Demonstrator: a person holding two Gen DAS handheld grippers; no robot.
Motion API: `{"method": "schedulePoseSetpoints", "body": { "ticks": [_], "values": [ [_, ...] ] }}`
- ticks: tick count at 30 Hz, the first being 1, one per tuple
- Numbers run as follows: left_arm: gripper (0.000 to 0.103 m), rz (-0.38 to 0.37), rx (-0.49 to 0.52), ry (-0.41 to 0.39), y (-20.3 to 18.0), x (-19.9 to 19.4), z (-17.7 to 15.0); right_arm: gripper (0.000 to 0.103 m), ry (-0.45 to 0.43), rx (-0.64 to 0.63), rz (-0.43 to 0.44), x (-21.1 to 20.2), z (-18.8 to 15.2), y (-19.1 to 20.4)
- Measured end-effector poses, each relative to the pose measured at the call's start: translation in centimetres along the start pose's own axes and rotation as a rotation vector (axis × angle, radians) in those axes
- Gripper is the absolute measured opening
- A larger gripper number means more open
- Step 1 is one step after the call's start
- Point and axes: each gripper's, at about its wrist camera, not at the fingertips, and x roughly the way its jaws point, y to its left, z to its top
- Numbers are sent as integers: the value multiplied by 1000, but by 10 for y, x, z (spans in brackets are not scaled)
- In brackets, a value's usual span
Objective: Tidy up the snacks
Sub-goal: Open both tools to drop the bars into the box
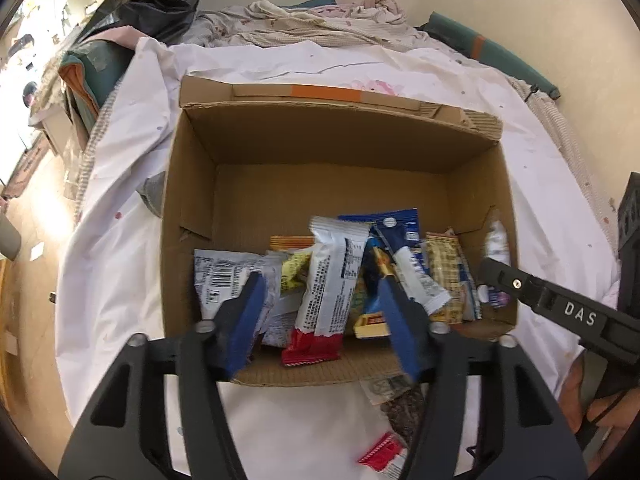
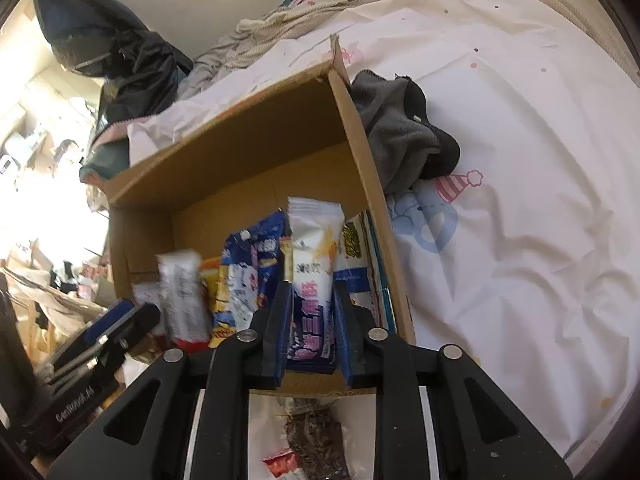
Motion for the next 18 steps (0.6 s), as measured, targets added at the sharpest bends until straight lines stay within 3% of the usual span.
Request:
{"method": "schedulePoseSetpoints", "body": {
  "ticks": [1,3,6,13,18],
  "values": [
    [70,-13,-4,-1,0,-1,0,38,-12,5,8,-3,1,0],
    [74,-24,-9,-12,-1,-4,0,60,-39,15,32,-8,2,0],
    [75,-31,-7,-25,-2,-9,1,70,-71,20,45,-14,3,1],
    [75,-32,-20,-55,1,-20,0,70,-80,50,50,-20,5,-3],
    [75,-40,-6,-102,3,-41,-5,70,-110,4,47,-35,0,4]
  ]
}}
